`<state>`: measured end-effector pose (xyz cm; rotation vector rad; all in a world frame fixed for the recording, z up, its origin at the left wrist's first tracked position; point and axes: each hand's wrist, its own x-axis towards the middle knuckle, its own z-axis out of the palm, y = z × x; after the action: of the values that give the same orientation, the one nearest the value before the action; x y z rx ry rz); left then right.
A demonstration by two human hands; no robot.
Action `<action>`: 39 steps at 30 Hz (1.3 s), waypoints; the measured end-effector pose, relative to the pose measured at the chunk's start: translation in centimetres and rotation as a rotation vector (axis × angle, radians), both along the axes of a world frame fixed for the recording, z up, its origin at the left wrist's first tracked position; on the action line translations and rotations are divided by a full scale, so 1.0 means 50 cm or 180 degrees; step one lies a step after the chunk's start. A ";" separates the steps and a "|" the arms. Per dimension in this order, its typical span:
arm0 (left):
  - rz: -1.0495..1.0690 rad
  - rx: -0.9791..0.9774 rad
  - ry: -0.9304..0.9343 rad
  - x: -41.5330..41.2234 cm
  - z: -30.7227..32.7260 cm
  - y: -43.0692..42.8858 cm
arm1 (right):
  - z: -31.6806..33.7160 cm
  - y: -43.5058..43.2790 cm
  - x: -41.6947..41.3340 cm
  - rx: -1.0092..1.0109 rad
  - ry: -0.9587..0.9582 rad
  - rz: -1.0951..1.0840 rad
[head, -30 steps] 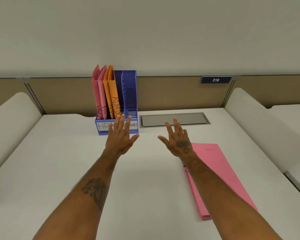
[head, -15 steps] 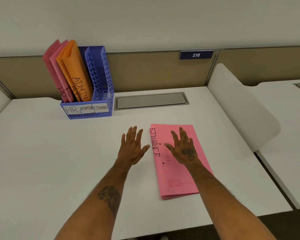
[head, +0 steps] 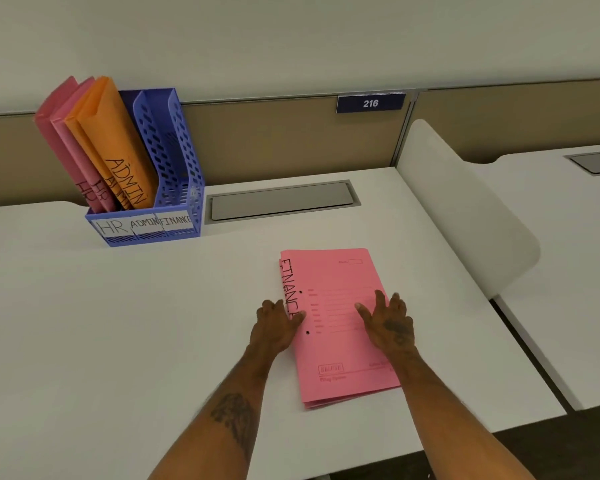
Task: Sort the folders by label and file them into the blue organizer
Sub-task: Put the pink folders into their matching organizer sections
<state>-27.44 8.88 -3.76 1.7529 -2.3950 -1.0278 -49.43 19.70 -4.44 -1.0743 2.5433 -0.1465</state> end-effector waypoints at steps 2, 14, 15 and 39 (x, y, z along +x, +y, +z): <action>0.0165 0.0238 -0.0031 -0.013 -0.001 0.003 | -0.005 0.003 0.000 -0.0039 -0.0192 -0.0135; 0.0258 0.0584 0.0263 -0.047 0.008 0.011 | 0.005 -0.023 0.005 -0.0398 -0.0357 -0.0593; 0.0229 0.0524 0.0289 -0.047 0.009 0.013 | 0.005 -0.024 0.003 -0.0419 -0.0380 -0.0644; 0.1238 0.0645 0.3019 -0.110 0.209 -0.001 | 0.307 -0.219 0.051 -0.1496 -0.0456 0.0144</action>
<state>-32.96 8.85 6.68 1.2345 -1.3591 -1.5783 -46.87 8.76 10.94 -1.2307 2.4092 -0.8110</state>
